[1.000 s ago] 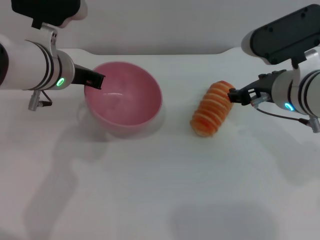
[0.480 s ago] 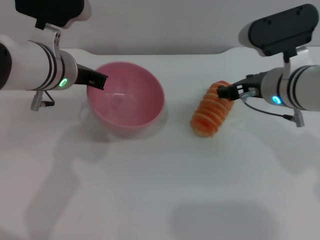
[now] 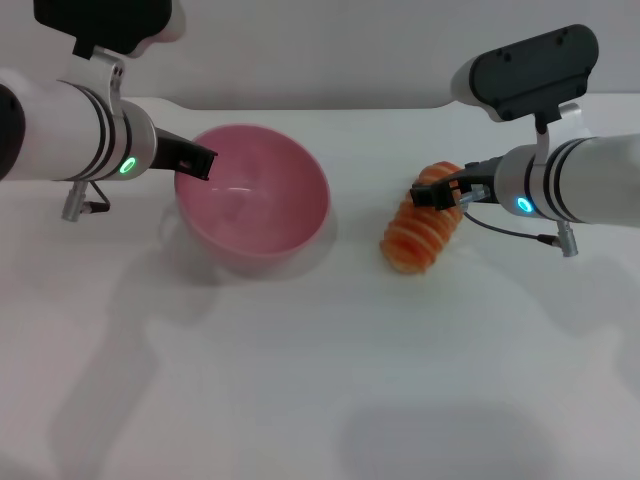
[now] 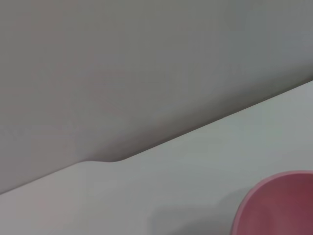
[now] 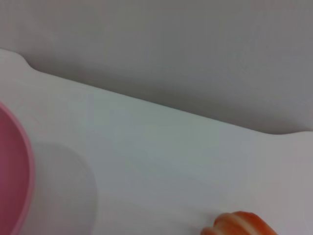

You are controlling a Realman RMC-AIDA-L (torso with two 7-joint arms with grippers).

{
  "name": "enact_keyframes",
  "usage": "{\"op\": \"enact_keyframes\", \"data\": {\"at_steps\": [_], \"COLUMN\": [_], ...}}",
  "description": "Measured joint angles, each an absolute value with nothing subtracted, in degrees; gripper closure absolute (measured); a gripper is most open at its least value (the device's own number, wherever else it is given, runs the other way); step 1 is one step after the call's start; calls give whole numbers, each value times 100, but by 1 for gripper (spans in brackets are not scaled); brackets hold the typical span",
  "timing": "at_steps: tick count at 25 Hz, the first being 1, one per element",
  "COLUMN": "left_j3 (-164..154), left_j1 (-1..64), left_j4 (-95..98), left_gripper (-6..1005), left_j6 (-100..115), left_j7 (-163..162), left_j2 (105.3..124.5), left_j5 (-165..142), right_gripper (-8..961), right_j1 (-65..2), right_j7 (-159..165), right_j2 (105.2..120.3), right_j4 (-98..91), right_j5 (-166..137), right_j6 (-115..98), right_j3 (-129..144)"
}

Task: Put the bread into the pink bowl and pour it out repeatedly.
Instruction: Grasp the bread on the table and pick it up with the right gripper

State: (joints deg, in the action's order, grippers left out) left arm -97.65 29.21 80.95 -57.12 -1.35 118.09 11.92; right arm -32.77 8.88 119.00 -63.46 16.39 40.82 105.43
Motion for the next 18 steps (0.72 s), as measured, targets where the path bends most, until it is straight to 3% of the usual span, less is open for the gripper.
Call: {"op": "enact_keyframes", "data": {"at_steps": [18], "left_j3": [-9764], "left_j1": [2908], "left_j4": [8098], "left_gripper": [958], "left_j6": [-5708], "left_j7": [1], "left_j2": [11816], "left_j5": [1207], "right_gripper": [231], "right_j1": [-3756], "right_j7": [746], "right_j2": [11911], "right_j4": [-5097], "right_j5": [2069], "right_j6": [3640], "right_j3": [10532]}}
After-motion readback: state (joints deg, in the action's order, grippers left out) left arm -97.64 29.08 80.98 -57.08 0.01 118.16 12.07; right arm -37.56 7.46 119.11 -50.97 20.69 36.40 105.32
